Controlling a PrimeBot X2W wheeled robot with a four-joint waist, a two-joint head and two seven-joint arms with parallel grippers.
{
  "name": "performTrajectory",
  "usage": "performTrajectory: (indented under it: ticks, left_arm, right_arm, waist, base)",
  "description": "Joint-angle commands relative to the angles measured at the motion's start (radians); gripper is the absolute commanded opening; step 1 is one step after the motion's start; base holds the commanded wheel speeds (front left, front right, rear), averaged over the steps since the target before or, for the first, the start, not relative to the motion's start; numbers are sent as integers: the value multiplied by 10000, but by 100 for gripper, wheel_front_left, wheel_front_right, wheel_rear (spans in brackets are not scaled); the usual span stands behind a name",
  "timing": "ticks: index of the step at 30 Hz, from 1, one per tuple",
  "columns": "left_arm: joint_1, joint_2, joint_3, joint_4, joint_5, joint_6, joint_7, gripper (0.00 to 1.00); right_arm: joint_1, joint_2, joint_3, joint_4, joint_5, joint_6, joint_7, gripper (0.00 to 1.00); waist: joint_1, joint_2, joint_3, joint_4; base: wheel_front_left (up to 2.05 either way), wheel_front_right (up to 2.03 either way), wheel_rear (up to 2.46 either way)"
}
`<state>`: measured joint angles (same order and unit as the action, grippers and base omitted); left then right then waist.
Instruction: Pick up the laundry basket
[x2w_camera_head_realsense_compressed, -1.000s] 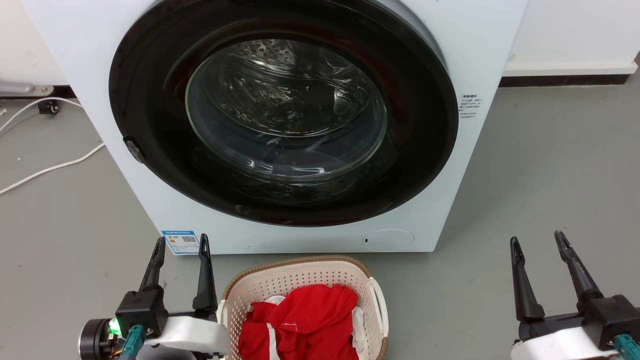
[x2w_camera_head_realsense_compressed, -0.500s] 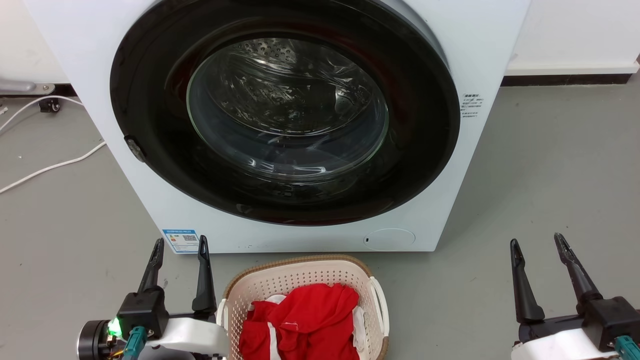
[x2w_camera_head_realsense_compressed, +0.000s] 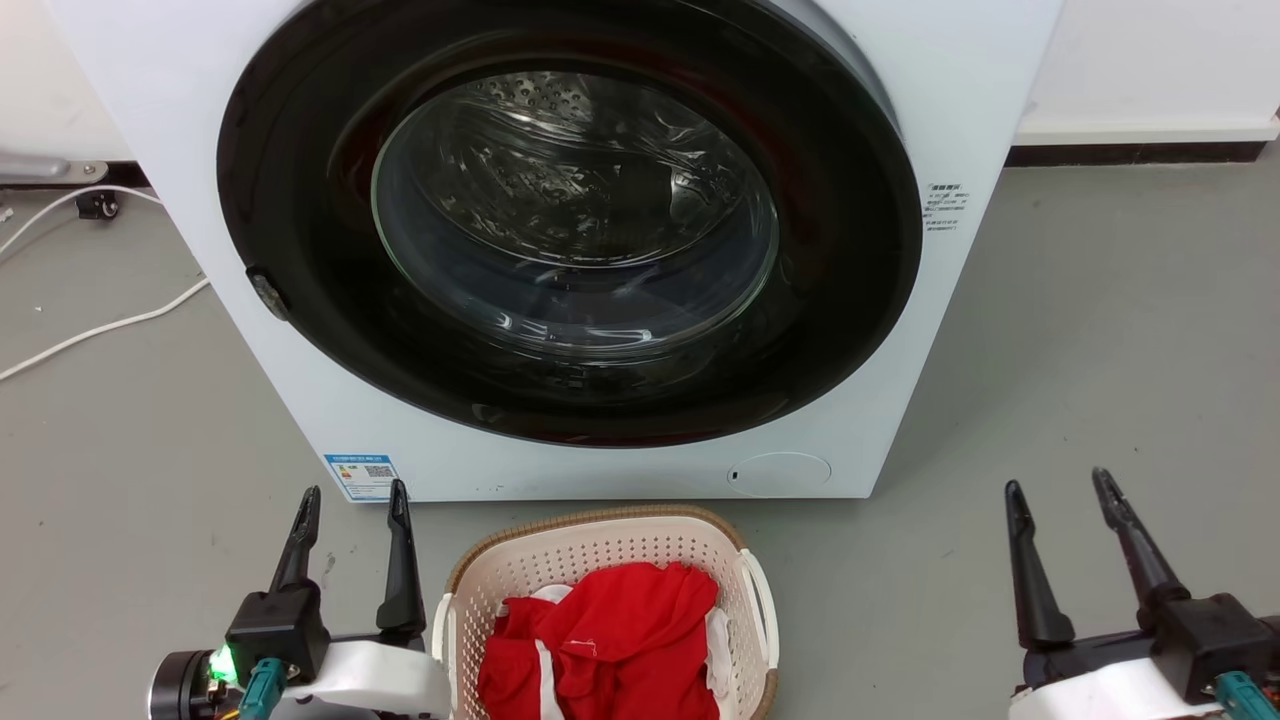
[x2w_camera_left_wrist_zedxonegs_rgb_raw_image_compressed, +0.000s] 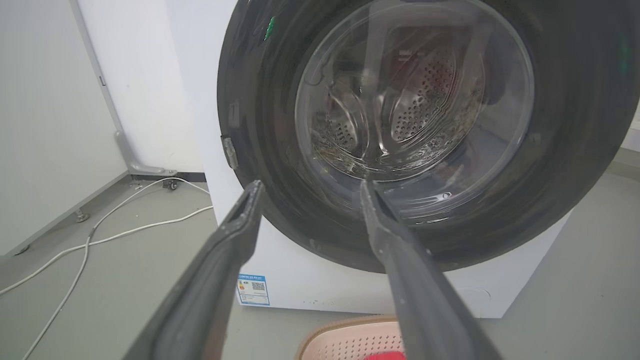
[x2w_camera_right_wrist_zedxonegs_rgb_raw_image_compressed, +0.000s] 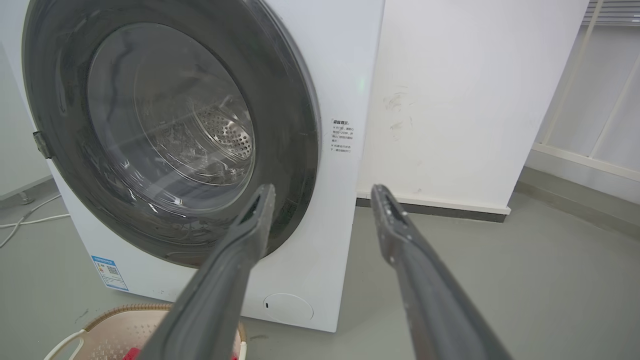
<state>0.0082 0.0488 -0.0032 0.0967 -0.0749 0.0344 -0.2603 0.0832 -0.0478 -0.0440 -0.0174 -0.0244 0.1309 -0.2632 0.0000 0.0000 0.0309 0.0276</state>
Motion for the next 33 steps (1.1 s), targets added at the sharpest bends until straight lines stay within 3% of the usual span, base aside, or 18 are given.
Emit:
performTrajectory:
  ticks: [1, 5, 15, 33]
  left_arm:
    - [-13, 27, 54, 54, -53, -45, -75, 100]
    - [-255, 25, 216, 355, -128, -108, -64, 100]
    - [-1496, 24, 730, 2619, -264, -632, -55, 100]
    - [-4024, 78, 1363, 6271, -83, -1376, -55, 100]
  right_arm:
    - [17, -44, 95, 59, 56, -3, -25, 100]
    - [-320, -44, 443, 394, 53, -5, -25, 100]
    - [-1798, -36, 1351, 1938, -137, -5, -23, 100]
    - [-4957, -37, 2587, 6270, -952, -5, -23, 100]
  waist:
    - [0, 0, 31, 7]
    - [0, 0, 324, 43]
    - [0, 0, 1825, 216]
    - [0, 0, 4498, 462]
  base:
    - [0, 0, 0]
    - [0, 0, 0]
    - [0, 0, 0]
    - [0, 0, 0]
